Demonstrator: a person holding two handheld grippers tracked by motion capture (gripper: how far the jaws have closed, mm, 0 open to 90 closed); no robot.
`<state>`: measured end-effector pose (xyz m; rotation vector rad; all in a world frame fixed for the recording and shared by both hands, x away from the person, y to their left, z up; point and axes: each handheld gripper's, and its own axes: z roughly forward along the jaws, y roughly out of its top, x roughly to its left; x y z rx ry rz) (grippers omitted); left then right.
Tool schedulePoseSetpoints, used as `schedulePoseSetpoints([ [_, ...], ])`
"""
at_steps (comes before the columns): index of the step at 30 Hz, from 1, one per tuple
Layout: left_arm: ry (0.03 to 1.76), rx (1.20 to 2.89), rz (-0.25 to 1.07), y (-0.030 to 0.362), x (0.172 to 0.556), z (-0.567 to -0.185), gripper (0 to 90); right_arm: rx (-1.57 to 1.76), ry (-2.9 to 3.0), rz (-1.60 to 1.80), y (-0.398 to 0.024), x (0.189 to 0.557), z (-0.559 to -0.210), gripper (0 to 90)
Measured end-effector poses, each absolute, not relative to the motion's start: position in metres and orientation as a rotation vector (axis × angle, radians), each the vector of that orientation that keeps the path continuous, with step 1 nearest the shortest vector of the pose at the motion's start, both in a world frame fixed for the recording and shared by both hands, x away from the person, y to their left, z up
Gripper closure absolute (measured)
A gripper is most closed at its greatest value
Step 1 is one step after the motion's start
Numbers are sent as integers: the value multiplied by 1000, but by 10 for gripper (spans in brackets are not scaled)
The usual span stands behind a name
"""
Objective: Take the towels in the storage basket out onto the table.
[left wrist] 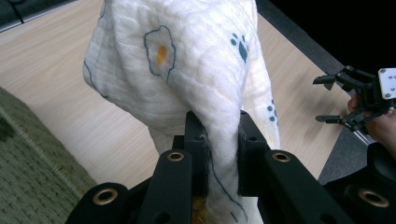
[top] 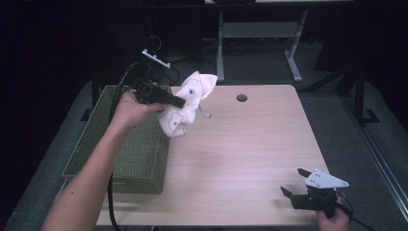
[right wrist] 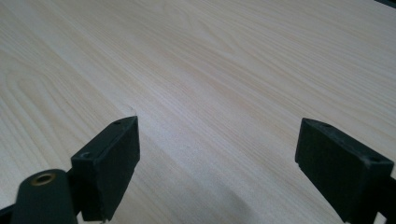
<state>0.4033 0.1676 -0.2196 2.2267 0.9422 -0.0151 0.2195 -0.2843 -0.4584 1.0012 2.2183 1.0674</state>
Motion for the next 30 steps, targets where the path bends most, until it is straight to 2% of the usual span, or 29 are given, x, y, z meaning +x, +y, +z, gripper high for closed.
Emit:
schedulePoseSetpoints([
  [13,911,2260,-55,138,413,-228,786,1001,2214,1071,-285,220,-458,135],
  [30,862,2326,-112,79,426,-264,785,1001,2211,1082,-285,220,-457,135],
])
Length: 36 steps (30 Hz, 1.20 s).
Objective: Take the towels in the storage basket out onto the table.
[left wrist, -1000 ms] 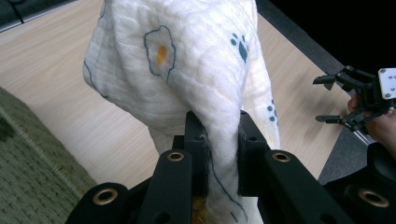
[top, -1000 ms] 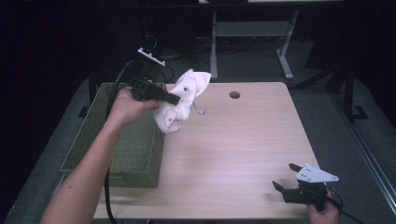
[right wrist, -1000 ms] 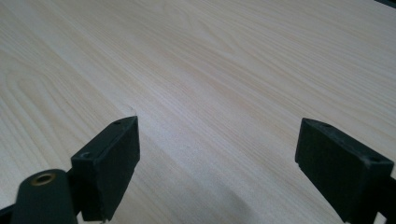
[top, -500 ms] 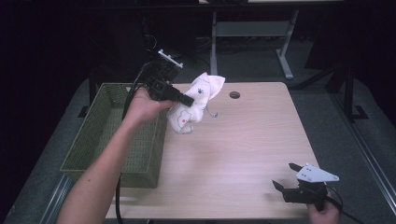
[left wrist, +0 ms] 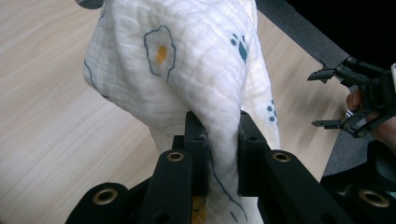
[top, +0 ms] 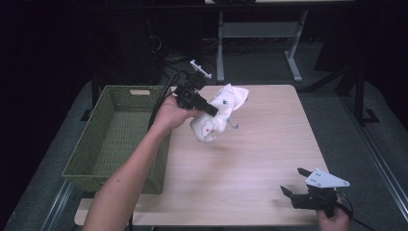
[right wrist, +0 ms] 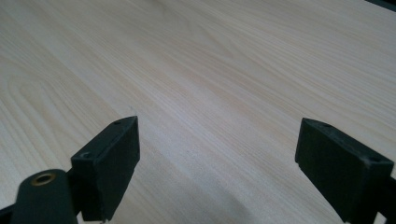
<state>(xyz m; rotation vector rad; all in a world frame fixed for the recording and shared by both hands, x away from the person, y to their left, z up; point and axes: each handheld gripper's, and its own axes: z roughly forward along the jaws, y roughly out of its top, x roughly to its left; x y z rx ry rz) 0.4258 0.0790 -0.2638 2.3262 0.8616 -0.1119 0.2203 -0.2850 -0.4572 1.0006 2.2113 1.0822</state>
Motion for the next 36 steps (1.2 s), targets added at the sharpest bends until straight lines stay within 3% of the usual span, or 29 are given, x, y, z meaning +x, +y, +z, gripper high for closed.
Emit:
schedulePoseSetpoints([
  [36,983,2433,-193,3,449,-372,767,993,2217,1082,-285,221,-457,135],
])
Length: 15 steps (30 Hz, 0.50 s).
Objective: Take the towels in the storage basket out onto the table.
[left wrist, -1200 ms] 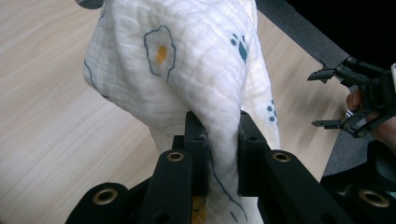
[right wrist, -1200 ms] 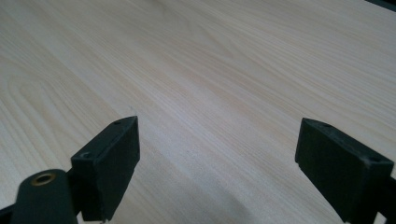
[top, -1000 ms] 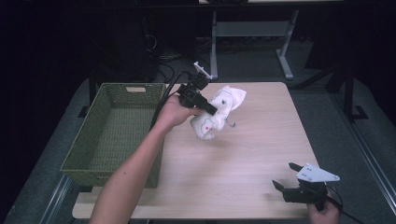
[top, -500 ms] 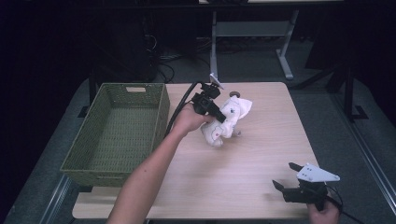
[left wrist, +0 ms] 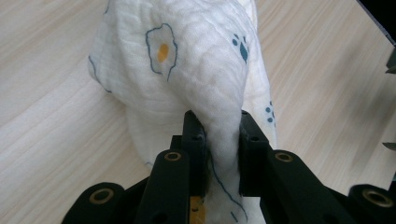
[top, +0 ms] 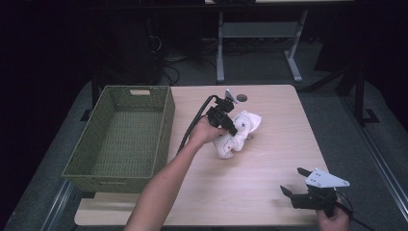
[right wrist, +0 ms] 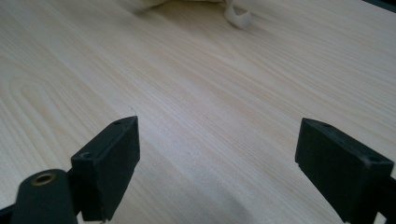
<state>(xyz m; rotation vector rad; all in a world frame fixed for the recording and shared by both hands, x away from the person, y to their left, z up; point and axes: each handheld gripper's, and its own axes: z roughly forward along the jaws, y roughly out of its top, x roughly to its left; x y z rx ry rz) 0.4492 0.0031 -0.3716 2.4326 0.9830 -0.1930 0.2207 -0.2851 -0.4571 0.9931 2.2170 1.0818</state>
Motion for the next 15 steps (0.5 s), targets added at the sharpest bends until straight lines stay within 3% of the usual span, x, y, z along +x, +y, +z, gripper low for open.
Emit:
schedulePoseSetpoints([
  [15,1005,2468,-199,-13,451,-405,750,992,2217,1087,-285,220,-457,135],
])
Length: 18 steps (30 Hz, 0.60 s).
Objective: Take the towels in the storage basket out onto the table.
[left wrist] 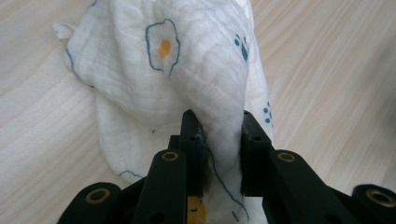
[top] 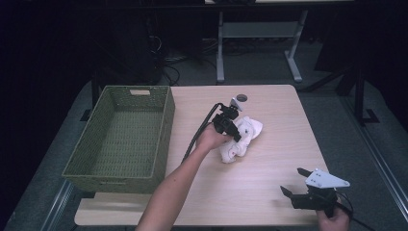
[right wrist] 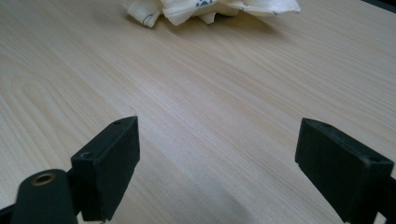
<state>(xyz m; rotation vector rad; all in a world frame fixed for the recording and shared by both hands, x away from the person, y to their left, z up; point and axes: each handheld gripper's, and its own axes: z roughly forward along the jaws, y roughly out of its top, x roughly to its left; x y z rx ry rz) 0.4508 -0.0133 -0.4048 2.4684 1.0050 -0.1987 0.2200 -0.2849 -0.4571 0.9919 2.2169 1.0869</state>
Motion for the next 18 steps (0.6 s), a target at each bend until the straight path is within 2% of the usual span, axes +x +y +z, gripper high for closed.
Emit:
schedulePoseSetpoints([
  [18,1008,2463,-191,-25,450,-423,730,995,2216,1085,-285,220,-457,135],
])
